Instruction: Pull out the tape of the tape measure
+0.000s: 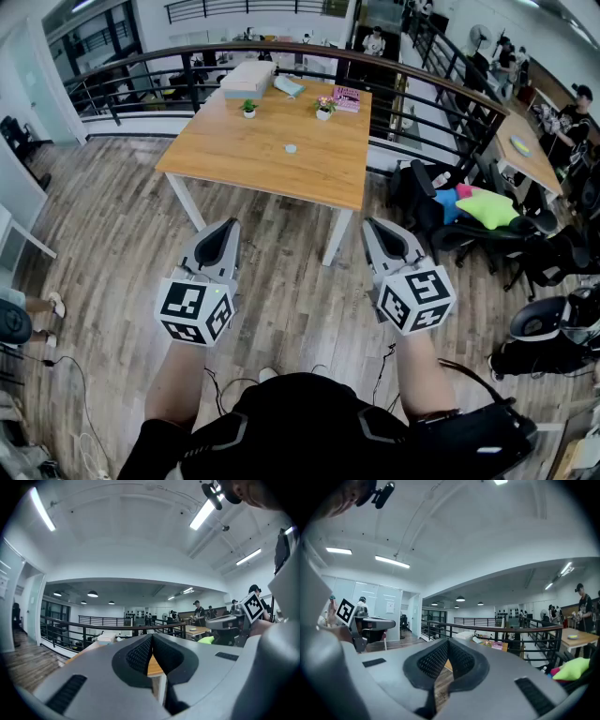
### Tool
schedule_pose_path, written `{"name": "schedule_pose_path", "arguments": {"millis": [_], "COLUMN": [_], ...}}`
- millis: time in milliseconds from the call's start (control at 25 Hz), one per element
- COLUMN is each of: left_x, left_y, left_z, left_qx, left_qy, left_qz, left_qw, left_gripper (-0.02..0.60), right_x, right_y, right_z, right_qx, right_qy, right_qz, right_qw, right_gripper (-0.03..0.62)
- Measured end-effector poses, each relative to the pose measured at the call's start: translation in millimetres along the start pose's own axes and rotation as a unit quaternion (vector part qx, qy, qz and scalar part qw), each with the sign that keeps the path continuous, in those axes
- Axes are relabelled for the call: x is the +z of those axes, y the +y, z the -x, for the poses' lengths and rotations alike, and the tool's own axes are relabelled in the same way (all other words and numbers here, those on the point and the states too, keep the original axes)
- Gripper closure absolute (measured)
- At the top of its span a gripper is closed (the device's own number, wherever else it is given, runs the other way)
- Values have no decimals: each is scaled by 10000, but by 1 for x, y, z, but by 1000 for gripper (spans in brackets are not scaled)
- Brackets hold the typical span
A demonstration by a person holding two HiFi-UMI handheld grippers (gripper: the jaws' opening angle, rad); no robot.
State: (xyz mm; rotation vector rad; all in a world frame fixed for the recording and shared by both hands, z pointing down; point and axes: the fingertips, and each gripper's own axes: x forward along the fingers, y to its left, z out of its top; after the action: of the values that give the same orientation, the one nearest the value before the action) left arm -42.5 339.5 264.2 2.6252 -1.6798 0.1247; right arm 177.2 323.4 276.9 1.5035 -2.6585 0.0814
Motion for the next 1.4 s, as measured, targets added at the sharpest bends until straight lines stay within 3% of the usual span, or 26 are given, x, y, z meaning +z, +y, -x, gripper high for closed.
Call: {"name": "schedule_pose_path", "arguments": {"millis": [560, 1000, 1160, 1400], "left_x": [9, 12, 6, 8], "left_y": [3, 18, 17, 16], "left_z": [-1, 2, -1, 1], "left_qx": [10, 351, 228, 51], "left_qy": [-126, -202, -85, -227], "left_qz": [110, 58, 37, 170], "left_qw": [9999, 9992, 9997, 9996], "left_gripper": [551, 549, 548, 546], "right_x": [3, 7, 10, 11], "right_y": [-4, 0, -2, 2], "right_z": [-8, -13, -13, -16], "right_qx": [-75, 1, -20, 34], "right_qy": [54, -95, -132, -112], "right_qz": [333, 342, 343, 204], "right_qw": [9994, 9994, 9993, 9997], "right_gripper": [585, 572, 571, 543]}}
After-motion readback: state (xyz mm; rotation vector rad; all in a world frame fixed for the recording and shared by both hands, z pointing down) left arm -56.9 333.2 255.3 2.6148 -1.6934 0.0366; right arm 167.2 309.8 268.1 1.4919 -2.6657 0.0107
